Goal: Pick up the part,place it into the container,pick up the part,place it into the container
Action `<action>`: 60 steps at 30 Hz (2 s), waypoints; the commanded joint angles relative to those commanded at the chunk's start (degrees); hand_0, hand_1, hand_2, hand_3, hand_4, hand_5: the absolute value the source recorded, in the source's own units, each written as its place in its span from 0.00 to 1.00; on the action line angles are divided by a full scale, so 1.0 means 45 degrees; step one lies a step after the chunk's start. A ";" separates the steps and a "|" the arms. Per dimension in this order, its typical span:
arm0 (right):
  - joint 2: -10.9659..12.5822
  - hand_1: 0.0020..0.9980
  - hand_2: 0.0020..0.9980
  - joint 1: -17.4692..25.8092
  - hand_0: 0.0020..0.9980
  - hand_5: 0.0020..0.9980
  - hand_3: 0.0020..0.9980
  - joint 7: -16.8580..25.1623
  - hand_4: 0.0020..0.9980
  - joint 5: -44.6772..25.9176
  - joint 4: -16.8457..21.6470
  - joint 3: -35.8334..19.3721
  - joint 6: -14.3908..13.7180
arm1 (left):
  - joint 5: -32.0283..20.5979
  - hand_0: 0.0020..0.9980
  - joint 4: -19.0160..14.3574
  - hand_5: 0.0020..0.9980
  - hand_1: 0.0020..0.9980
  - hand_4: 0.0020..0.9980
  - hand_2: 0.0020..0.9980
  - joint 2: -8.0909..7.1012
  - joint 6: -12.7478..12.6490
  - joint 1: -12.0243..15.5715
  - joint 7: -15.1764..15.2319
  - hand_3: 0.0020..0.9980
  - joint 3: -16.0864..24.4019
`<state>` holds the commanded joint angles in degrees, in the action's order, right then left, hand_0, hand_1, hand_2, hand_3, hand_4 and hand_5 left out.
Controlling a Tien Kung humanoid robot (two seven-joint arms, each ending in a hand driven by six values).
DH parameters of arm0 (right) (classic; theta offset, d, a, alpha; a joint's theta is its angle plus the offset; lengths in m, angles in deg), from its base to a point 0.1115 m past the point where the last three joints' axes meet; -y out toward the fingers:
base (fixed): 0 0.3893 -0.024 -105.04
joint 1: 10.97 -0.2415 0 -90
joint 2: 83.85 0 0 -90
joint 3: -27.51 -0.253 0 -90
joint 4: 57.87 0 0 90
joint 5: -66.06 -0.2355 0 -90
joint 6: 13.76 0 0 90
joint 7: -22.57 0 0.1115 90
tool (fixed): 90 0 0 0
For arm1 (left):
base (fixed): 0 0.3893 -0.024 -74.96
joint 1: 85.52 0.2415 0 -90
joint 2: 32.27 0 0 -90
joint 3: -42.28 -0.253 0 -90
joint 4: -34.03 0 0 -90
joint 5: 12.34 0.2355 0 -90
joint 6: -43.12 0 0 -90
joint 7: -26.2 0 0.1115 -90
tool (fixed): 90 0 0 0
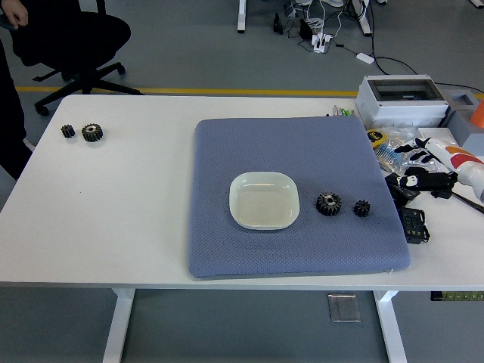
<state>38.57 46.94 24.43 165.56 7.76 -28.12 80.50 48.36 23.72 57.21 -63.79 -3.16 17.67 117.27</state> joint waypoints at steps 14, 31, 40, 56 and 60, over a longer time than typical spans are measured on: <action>-0.0330 0.65 0.75 -0.1191 0.62 0.26 0.72 0.0591 1.00 0.1218 -0.0468 0.2389 -0.0682 | -0.0116 0.62 0.0000 0.57 0.59 0.65 0.65 0.0025 -0.0007 -0.0009 0.0010 0.56 -0.0084; -0.1039 0.62 0.71 -0.1728 0.55 0.23 0.62 0.0407 0.96 0.1080 -0.1474 0.3994 -0.1058 | -0.0280 0.62 0.0000 0.57 0.59 0.65 0.65 -0.0004 0.0039 -0.0096 -0.0022 0.56 -0.0301; -0.1462 0.61 0.70 -0.1964 0.49 0.23 0.61 0.0268 0.96 0.1085 -0.2359 0.4479 -0.1242 | -0.0380 0.62 0.0000 0.57 0.59 0.65 0.65 -0.0015 0.0032 -0.0139 -0.0005 0.56 -0.0368; -0.1972 0.51 0.59 -0.2126 0.31 0.20 0.53 0.0168 0.86 0.0766 -0.3569 0.5006 -0.1583 | -0.0428 0.62 0.0000 0.57 0.59 0.65 0.65 -0.0020 0.0042 -0.0130 -0.0027 0.56 -0.0439; -0.2006 0.48 0.55 -0.2094 0.28 0.20 0.52 0.0255 0.83 0.0618 -0.3758 0.4988 -0.1690 | -0.0416 0.62 0.0000 0.57 0.59 0.65 0.65 -0.0023 0.0042 -0.0136 -0.0030 0.56 -0.0441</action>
<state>29.55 37.52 25.57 168.34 -9.15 -5.67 72.90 46.49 23.72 57.11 -63.59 -3.77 17.53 115.28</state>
